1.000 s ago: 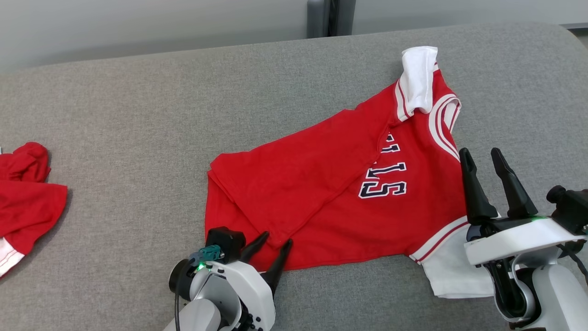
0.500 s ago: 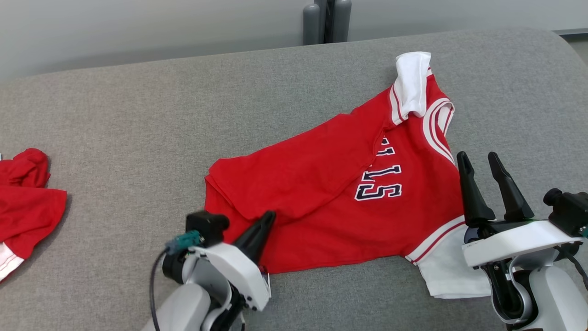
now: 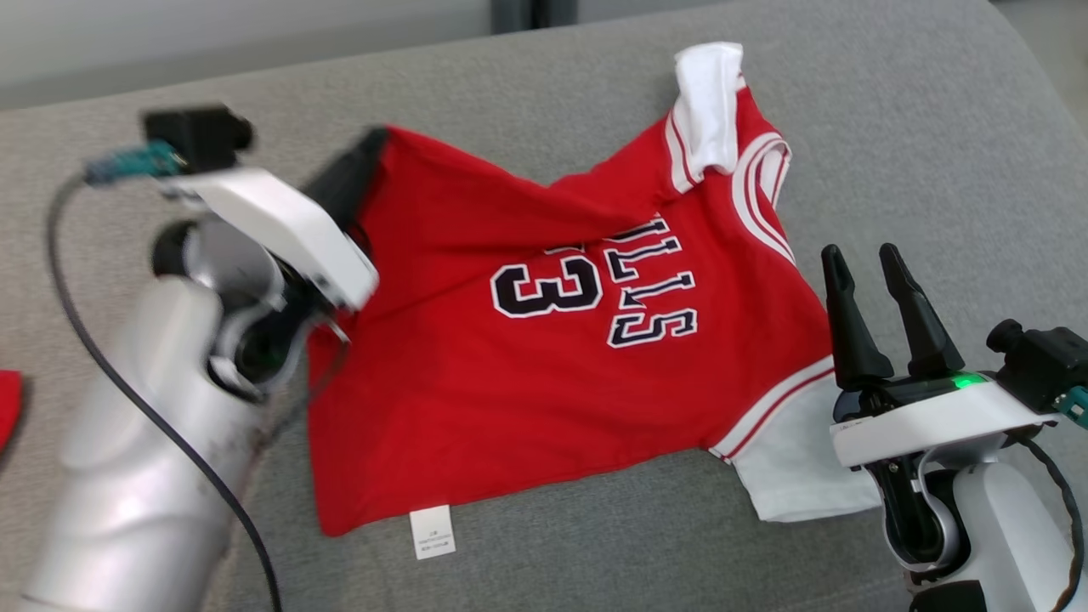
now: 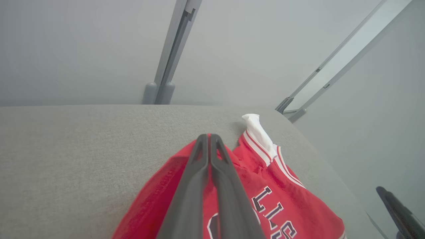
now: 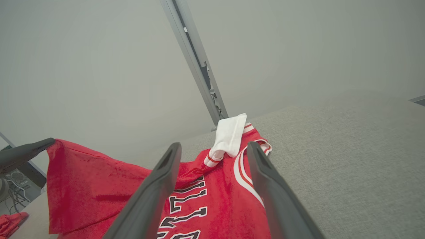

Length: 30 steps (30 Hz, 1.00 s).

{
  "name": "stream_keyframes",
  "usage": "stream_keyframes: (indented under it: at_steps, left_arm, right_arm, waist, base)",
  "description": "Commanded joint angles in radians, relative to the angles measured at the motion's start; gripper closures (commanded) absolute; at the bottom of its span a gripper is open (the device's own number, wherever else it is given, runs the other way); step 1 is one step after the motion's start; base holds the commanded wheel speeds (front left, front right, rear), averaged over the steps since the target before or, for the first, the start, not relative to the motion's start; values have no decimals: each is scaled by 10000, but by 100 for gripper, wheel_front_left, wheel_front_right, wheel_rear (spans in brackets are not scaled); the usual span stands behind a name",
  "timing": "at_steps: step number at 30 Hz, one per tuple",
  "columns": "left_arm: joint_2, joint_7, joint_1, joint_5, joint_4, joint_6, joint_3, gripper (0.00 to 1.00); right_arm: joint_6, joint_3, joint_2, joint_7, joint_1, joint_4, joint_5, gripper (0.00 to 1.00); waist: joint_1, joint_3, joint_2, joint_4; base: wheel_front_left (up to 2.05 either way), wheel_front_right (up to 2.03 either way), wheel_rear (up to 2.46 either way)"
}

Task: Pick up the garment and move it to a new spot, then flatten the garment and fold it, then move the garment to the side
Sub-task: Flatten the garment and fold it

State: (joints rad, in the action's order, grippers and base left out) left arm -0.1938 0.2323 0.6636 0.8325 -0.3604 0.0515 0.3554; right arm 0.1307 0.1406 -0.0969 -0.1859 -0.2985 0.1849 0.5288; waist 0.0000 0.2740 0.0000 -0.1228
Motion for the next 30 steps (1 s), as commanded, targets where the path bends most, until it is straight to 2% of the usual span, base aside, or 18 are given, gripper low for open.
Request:
stream_keyframes:
  at_steps: [1, 5, 7, 9, 14, 19, 20, 21, 22, 27, 30]
  left_arm:
    - [-182, 237, 543, 157, -283, -188, -253, 100]
    - [-719, 741, 1794, 360, -1256, -617, -870, 100]
    - [-1016, 788, 2368, 108, -1743, -815, -947, 100]
    - [-1109, 749, 2837, 109, -2266, -965, -1099, 100]
    - [-1336, 154, 3710, 59, -3635, -1265, -1500, 100]
    - [-1363, -659, 4206, -133, -4915, -1355, -1589, 100]
    - [-1388, -823, 4277, -216, -5153, -1398, -1570, 87]
    - [-1394, -1026, 4336, -268, -5389, -1481, -1565, 28]
    - [-1375, -1211, 4380, -329, -5591, -1514, -1553, 0]
    - [-1223, -2308, 4442, -434, -6280, -1294, -1571, 0]
    - [-1074, -2805, 4206, -544, -6459, -892, -1407, 0]
  right_arm:
    - [1, 21, 6, -140, -132, 57, 81, 0]
    - [1, 257, 114, -329, -383, 179, 146, 0]
    - [1, 381, 152, -435, -526, 253, 180, 0]
    - [1, 499, 193, -518, -644, 355, 239, 0]
    - [1, 728, 307, -711, -850, 592, 304, 0]
    - [1, 850, 376, -793, -925, 788, 340, 0]
    - [1, 872, 384, -806, -948, 818, 334, 0]
    - [1, 887, 390, -816, -963, 842, 333, 0]
    - [1, 901, 396, -809, -971, 860, 333, 0]
    - [1, 803, 405, -818, -930, 894, 238, 0]
    - [1, 667, 394, -815, -758, 860, 155, 0]
  waist:
    - [0, 484, 0, -443]
    - [0, 969, 0, -897]
    - [0, 1188, 0, -1088]
    - [0, 1360, 0, -1237]
    - [0, 1583, 0, -1418]
    - [0, 1595, 0, -1424]
    - [0, 1571, 0, -1407]
    - [0, 1546, 0, -1380]
    - [0, 1517, 0, -1347]
    - [0, 1276, 0, -1105]
    - [0, 1051, 0, -845]
  base:
    - [0, 0, 0]
    - [0, 0, 0]
    - [0, 0, 0]
    - [0, 0, 0]
    - [0, 0, 0]
    - [0, 0, 0]
    - [0, 0, 0]
    - [0, 0, 0]
    - [0, 0, 0]
    - [0, 0, 0]
    - [0, 0, 0]
